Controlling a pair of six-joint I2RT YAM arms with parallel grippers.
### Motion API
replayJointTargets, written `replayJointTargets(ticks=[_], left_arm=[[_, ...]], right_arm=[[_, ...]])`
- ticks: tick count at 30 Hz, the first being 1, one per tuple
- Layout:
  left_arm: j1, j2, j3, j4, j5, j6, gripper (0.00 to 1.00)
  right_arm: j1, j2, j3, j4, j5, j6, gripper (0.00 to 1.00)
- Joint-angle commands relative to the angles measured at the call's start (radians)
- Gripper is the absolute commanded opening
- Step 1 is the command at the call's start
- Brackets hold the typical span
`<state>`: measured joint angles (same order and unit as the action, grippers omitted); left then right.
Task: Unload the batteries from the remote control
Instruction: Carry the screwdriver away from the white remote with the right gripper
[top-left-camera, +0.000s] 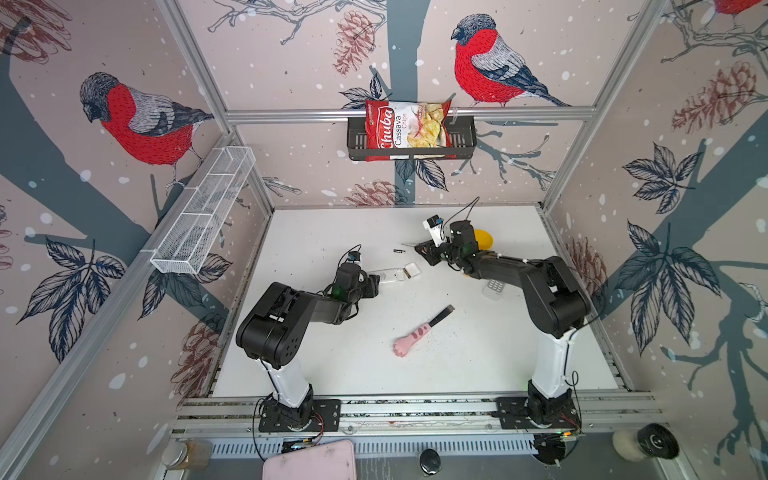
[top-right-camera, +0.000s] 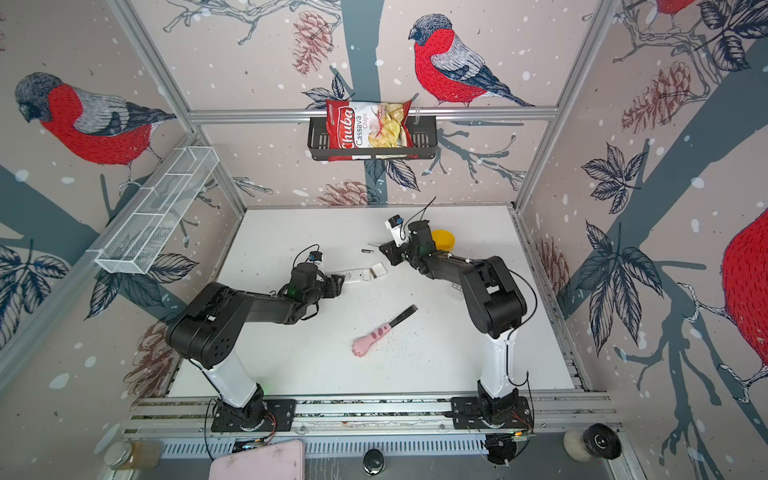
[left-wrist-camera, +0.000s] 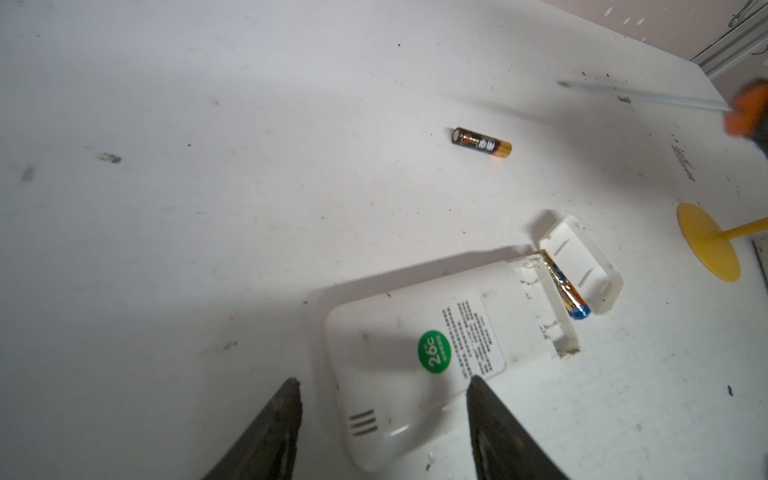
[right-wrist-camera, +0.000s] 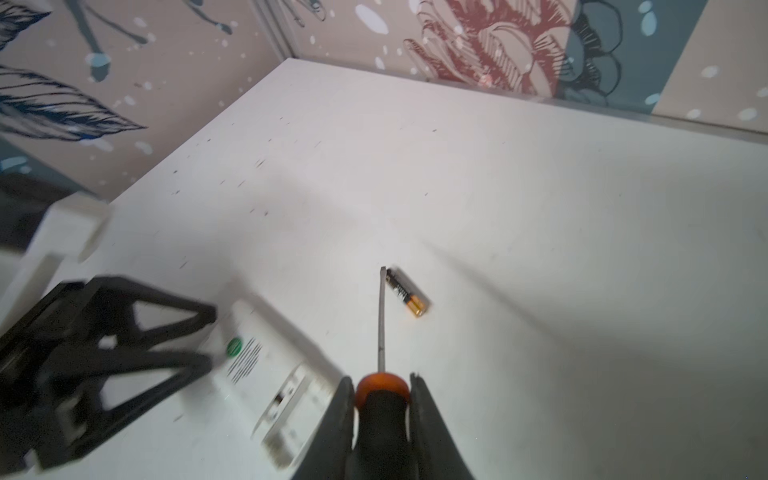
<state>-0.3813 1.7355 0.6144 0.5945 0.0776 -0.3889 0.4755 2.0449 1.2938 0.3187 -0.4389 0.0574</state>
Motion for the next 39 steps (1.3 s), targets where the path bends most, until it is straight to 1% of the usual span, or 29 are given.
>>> replayJointTargets(ticks=[1, 4, 5, 7, 10, 13, 21, 27, 39], left_arm=[[0.001, -0.020, -0.015, 0.023, 0.008, -0.011, 0.64], [-0.004, -0.035, -0.023, 0.020, 0.004, -0.015, 0.64], [-0.005, -0.040, -0.027, 0.017, 0.002, -0.015, 0.64], [-0.006, -0.050, -0.032, 0.014, -0.004, -0.012, 0.64], [-0.007, -0.056, -0.035, 0.012, -0.004, -0.011, 0.65], [-0.007, -0.056, -0.035, 0.010, -0.005, -0.008, 0.65], [-0.007, -0.050, -0.034, 0.015, -0.001, -0.006, 0.64], [-0.007, -0.065, -0.048, 0.014, -0.005, -0.001, 0.64], [-0.007, -0.112, -0.050, -0.014, -0.020, 0.008, 0.64]], right_arm=[[-0.002, 0.102, 0.155, -0.081, 0.110, 0.032, 0.00], [-0.003, 0.224, 0.348, -0.201, 0.218, 0.034, 0.00], [-0.003, 0.259, 0.404, -0.240, 0.234, 0.037, 0.00], [-0.007, 0.319, 0.499, -0.305, 0.235, 0.042, 0.00], [0.002, 0.349, 0.552, -0.354, 0.244, 0.027, 0.00], [0.004, 0.342, 0.536, -0.363, 0.244, 0.016, 0.00], [0.006, 0.312, 0.461, -0.356, 0.176, -0.011, 0.00], [0.013, 0.269, 0.400, -0.341, 0.190, -0.016, 0.00], [0.025, 0.169, 0.266, -0.295, 0.172, -0.028, 0.00]])
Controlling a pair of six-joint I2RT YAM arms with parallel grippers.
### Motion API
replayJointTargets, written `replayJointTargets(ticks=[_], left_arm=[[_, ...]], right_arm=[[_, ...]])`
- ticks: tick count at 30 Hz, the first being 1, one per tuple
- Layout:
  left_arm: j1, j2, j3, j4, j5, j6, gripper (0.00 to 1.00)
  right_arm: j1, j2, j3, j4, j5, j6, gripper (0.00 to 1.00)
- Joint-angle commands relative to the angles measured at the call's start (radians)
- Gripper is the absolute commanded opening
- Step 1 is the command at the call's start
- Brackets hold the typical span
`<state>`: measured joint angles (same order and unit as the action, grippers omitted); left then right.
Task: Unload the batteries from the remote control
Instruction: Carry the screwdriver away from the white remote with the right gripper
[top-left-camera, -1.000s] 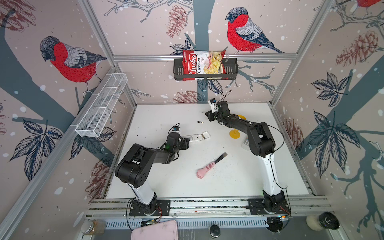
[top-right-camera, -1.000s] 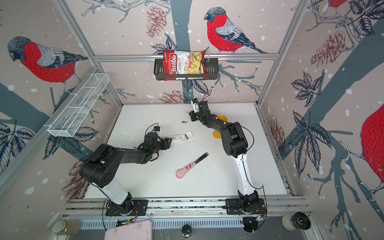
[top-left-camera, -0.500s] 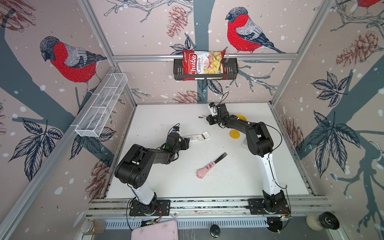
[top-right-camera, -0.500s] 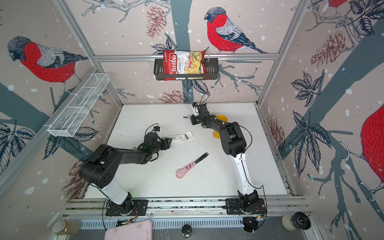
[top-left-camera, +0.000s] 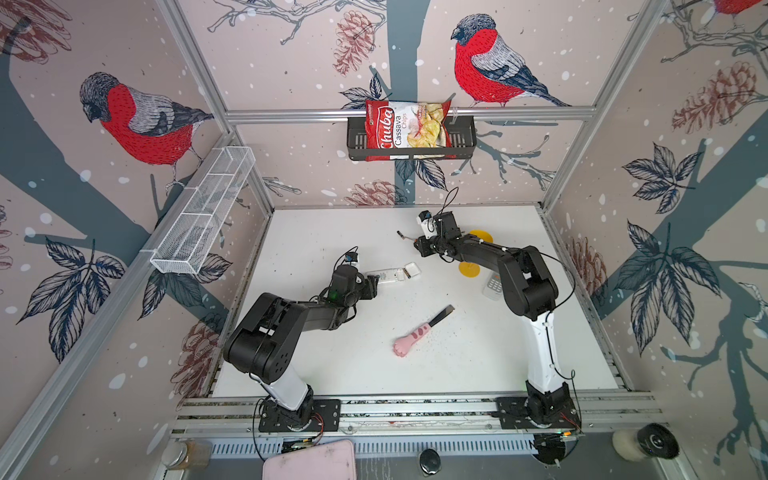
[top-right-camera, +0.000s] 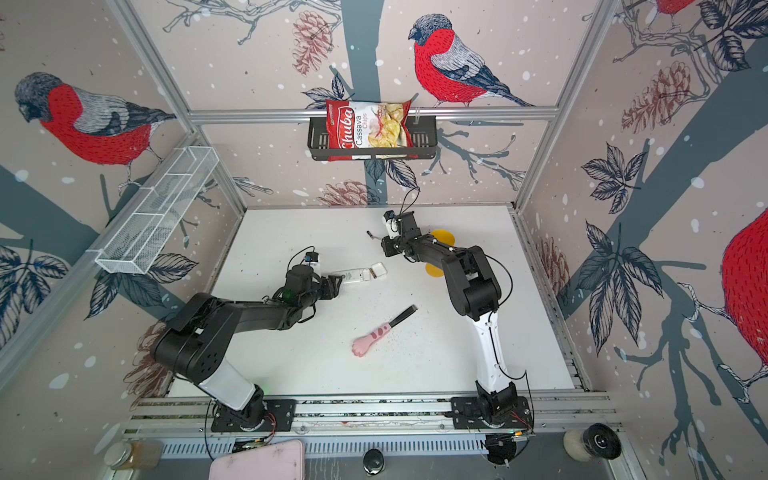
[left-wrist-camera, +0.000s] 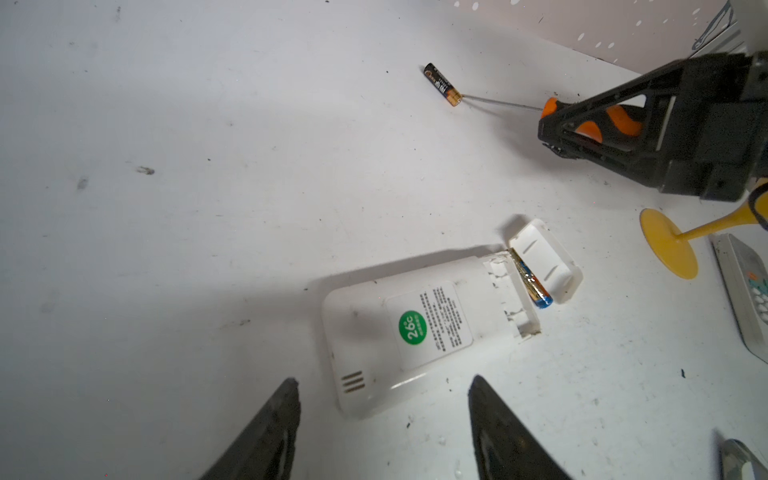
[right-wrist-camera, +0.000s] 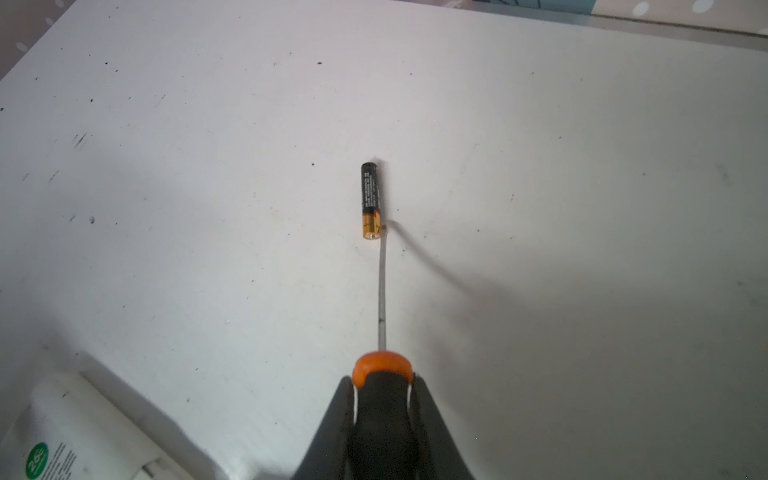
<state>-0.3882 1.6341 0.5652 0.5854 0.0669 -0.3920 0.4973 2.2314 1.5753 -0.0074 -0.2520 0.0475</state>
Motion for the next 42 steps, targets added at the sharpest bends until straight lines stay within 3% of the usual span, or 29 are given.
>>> replayJointTargets(ticks=[1, 10, 21, 30, 42], left_arm=[[0.000, -0.015, -0.002, -0.006, -0.008, 0.010, 0.64], [0.000, -0.050, -0.007, -0.025, -0.016, 0.012, 0.65], [0.000, -0.089, -0.015, -0.045, -0.042, 0.012, 0.67], [0.000, -0.158, -0.030, -0.063, -0.087, 0.015, 0.81], [0.000, -0.197, -0.052, -0.068, -0.092, 0.006, 0.83]], right_arm=[[0.002, -0.023, -0.022, 0.036, -0.010, -0.013, 0.00], [-0.013, 0.007, 0.037, 0.052, -0.026, 0.035, 0.00], [-0.009, 0.161, 0.228, -0.039, -0.165, 0.001, 0.00], [0.007, 0.158, 0.192, -0.054, -0.247, -0.062, 0.00], [0.015, 0.094, 0.087, -0.046, -0.253, -0.098, 0.00]])
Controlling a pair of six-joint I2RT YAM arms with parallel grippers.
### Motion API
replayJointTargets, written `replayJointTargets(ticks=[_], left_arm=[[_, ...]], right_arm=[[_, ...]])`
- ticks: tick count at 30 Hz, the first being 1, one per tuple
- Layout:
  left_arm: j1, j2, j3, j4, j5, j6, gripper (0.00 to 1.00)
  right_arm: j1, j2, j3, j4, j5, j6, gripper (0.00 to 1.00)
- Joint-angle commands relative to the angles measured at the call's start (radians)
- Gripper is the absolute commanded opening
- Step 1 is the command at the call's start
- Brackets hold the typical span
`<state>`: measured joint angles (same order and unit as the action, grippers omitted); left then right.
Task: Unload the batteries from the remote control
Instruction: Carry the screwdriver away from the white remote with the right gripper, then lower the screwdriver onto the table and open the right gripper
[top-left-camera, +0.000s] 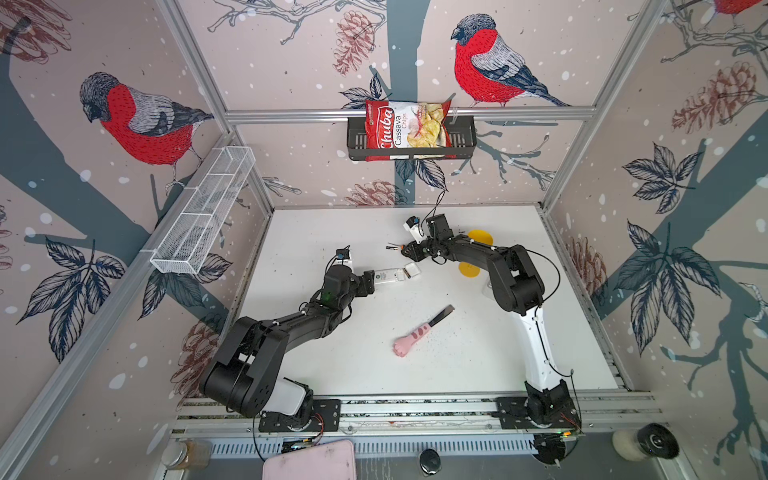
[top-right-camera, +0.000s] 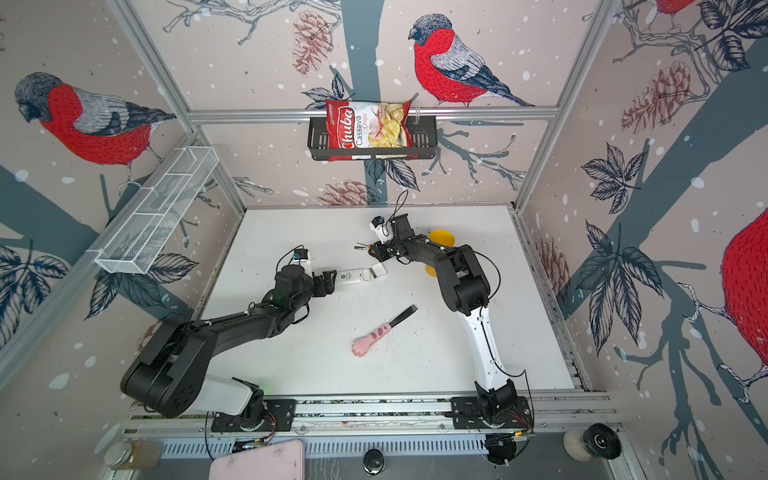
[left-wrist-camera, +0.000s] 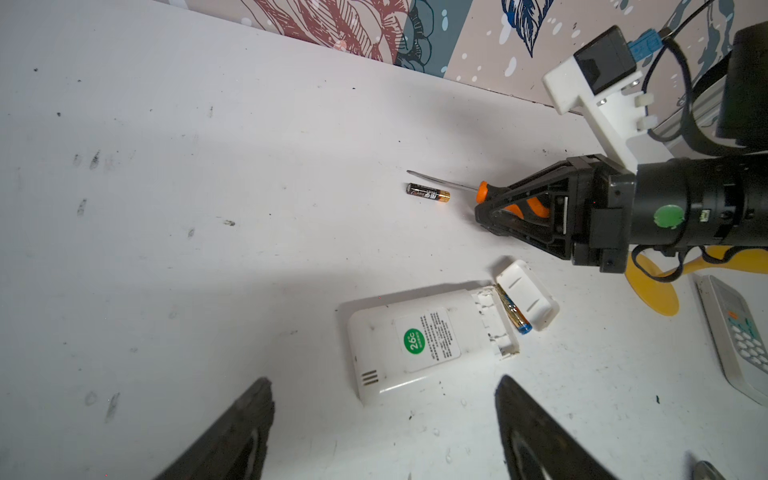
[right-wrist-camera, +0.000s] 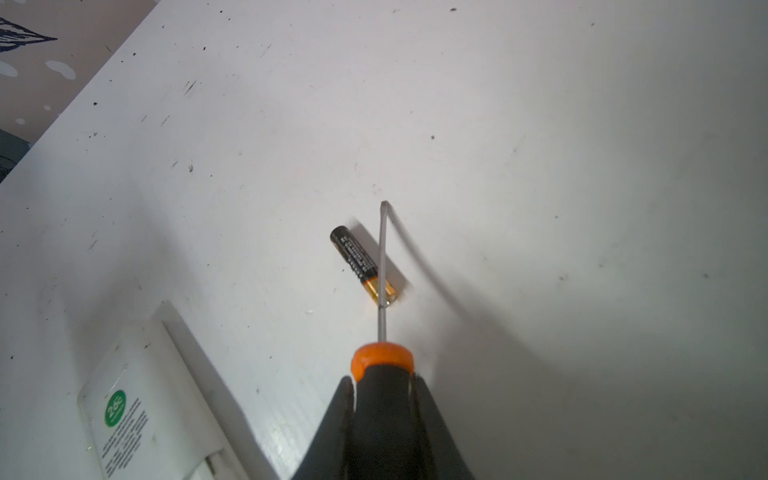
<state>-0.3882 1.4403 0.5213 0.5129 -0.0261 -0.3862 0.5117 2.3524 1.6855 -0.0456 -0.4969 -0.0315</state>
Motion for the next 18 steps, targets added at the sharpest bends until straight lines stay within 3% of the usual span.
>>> replayJointTargets(ticks=[1, 8, 14, 18], left_arm=[[0.000, -0.003, -0.009, 0.006, 0.004, -0.002, 0.84], [0.000, -0.018, -0.017, 0.006, 0.005, -0.009, 0.86], [-0.001, -0.051, -0.022, -0.014, -0.001, -0.007, 0.98], [0.000, -0.088, -0.036, -0.026, -0.015, 0.000, 0.98]], right_arm=[[0.001, -0.037, -0.038, -0.003, -0.009, -0.021, 0.00], [0.004, -0.117, -0.134, 0.039, -0.004, -0.029, 0.00], [0.001, -0.261, -0.295, 0.211, 0.047, 0.022, 0.00], [0.015, -0.346, -0.390, 0.287, 0.108, 0.042, 0.01]])
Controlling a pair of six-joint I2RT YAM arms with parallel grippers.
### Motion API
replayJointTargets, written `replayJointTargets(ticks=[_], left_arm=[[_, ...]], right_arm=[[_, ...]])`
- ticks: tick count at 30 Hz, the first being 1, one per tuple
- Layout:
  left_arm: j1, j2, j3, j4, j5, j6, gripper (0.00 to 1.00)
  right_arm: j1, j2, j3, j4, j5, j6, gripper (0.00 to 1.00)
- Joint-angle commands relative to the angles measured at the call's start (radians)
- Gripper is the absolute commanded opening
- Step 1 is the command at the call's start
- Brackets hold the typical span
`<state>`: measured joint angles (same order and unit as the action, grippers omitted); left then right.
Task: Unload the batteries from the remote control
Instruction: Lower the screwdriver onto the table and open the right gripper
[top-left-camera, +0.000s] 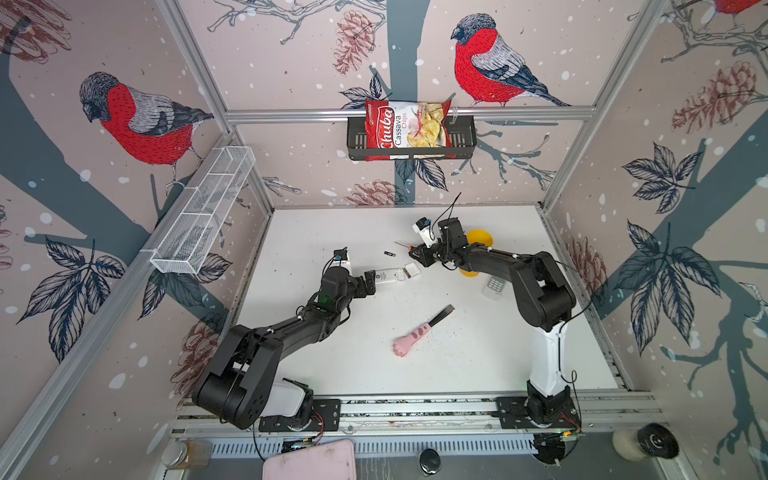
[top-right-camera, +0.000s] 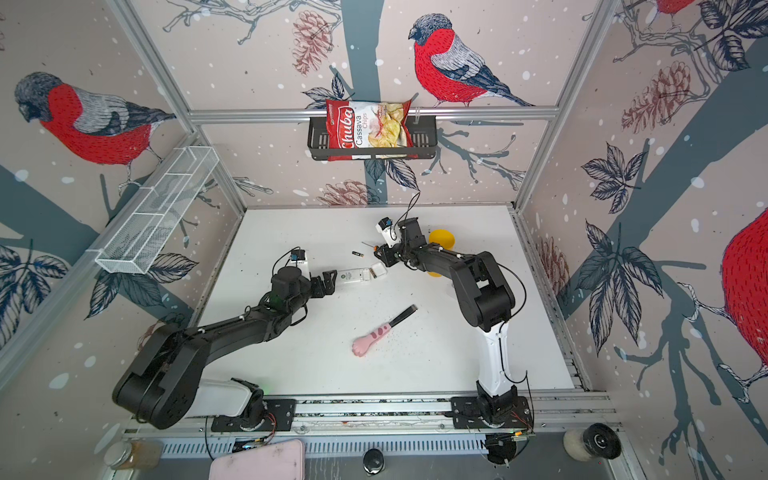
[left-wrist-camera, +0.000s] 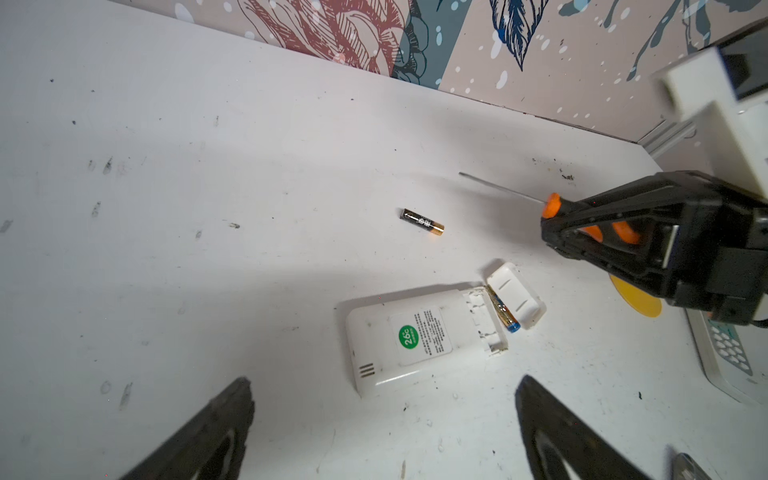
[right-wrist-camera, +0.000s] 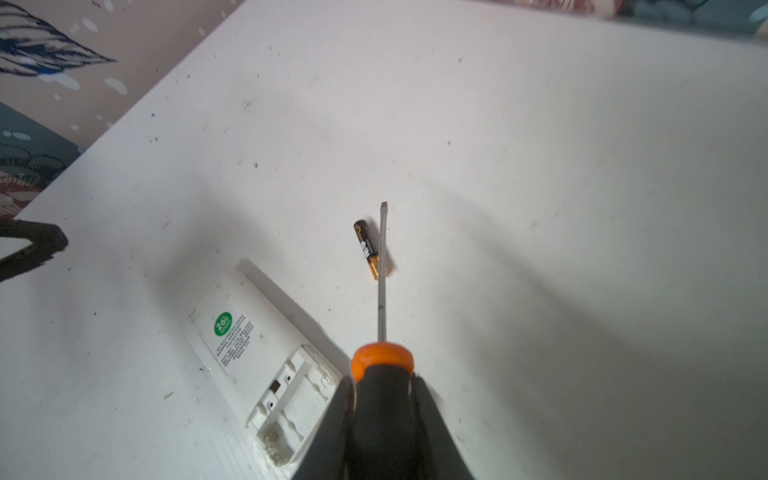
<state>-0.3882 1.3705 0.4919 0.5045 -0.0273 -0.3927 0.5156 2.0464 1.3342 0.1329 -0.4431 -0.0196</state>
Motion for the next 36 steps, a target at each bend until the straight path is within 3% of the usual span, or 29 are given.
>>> replayJointTargets(ticks=[1, 11, 18, 36], left_arm=[[0.000, -0.027, -0.011, -0.019, -0.015, 0.005, 0.98], [-0.001, -0.082, -0.045, -0.025, -0.002, 0.014, 0.98], [-0.005, -0.136, -0.074, -0.028, 0.003, 0.015, 0.97], [-0.011, -0.138, -0.090, -0.025, 0.007, 0.028, 0.96]], right_arm=[[0.016, -0.056, -0.060, 0.118, 0.079, 0.034, 0.01], [0.063, -0.205, -0.317, 0.236, 0.445, 0.088, 0.06], [0.050, -0.240, -0.449, 0.301, 0.508, 0.092, 0.14], [0.053, -0.153, -0.433, 0.281, 0.542, 0.086, 0.44]])
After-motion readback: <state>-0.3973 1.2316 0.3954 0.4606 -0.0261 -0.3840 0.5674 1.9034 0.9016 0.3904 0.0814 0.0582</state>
